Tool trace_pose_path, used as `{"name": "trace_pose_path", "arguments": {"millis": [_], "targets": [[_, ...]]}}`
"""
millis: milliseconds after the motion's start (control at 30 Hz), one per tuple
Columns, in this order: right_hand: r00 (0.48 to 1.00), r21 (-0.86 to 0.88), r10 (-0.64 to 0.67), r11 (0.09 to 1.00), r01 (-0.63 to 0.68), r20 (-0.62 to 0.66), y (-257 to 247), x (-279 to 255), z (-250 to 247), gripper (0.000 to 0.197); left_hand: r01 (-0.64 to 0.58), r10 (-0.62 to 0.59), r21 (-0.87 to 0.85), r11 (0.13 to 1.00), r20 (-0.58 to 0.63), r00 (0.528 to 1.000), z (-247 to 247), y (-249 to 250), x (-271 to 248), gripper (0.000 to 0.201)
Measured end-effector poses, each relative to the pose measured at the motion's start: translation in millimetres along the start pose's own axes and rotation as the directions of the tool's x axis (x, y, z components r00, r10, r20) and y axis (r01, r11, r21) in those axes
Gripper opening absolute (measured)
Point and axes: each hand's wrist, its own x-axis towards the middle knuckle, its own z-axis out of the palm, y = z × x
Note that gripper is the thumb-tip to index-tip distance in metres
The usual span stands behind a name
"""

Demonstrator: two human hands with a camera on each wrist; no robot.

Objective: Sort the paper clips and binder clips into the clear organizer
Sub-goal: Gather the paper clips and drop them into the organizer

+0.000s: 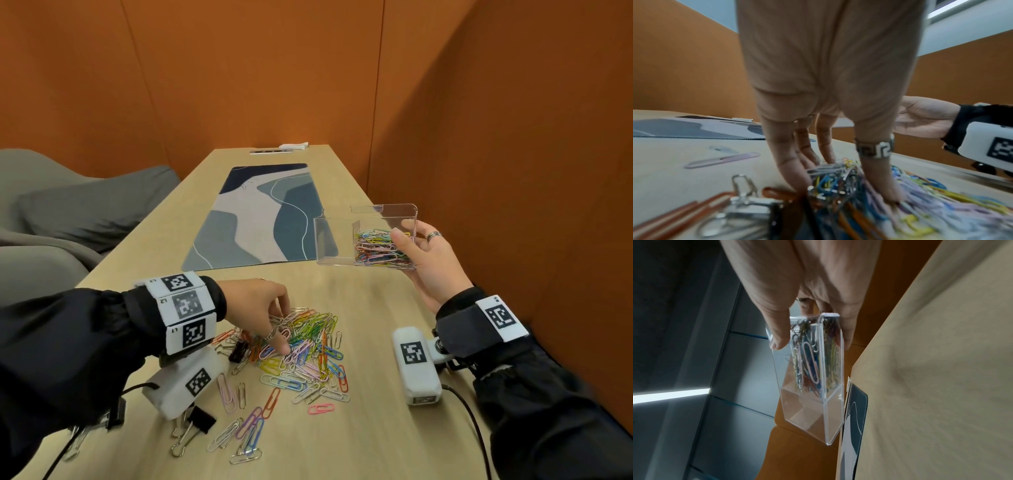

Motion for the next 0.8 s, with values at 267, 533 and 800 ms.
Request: {"name": "trace_pose_path", "arguments": {"millis": [267,533,800], "targets": [[1.0,0.013,-0.01,1.0,0.01,0.007,0.0,-0.4,1.3,0.037,-0.096,0.096,0.006,0.995,-0.056,0.994,0.8,4.3,8.2,0.033],[1.0,-0.001,0.005,1.0,-0.005,0.029,3.7,1.5,2.1,0.043,-0.112,0.121,0.075,0.991,-0.118,0.986,-2.0,5.0,13.8,0.038],[0.998,-0.028,0.011,1.0,-0.01,0.069,6.7,0.1,4.7,0.048,-0.151,0.147,-0.033,0.988,-0.099,0.984,-16.6,2.5,12.6,0.028]]}}
